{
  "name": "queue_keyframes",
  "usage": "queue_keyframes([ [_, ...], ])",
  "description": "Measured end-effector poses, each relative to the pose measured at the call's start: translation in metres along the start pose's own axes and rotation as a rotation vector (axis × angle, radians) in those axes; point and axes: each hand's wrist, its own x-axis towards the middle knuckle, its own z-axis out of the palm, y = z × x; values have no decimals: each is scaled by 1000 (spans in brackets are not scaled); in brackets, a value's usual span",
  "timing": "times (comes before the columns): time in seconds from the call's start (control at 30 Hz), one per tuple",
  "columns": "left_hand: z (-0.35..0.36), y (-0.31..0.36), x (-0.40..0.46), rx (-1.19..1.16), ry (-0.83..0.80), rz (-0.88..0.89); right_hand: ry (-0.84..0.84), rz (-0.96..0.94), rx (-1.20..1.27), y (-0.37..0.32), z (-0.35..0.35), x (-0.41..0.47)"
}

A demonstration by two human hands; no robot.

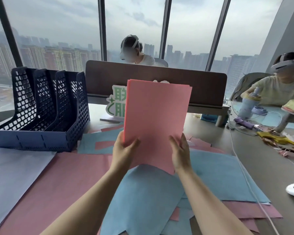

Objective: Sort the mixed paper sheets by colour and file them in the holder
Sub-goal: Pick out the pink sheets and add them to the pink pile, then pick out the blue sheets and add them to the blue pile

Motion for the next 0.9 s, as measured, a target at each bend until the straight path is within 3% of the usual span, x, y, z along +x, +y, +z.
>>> queue_keyframes([
  [0.07,2,1,3,58,2,10,4,26,-71,-2,5,0],
  [0.23,-43,39,21,200,42,-5,0,-123,-265,-31,19,3],
  [0.3,-83,52,24,223,6,-84,-116,-70,-338,-41,31,-3],
  [0.4,-146,65,18,280,-64,-253,-384,198,-234,-54,59,-31],
  [0.47,-186,72,5,423,-100,-372,-578,388,-185,-54,76,-54],
  [0.57,-235,73,-20,674,-217,-578,-818,475,-317,-45,101,-88],
  [0.7,-270,60,-43,929,-249,-714,-954,478,-483,-29,121,-118],
  [0.9,-270,39,-53,1248,-171,-634,-981,371,-796,-17,125,-133],
])
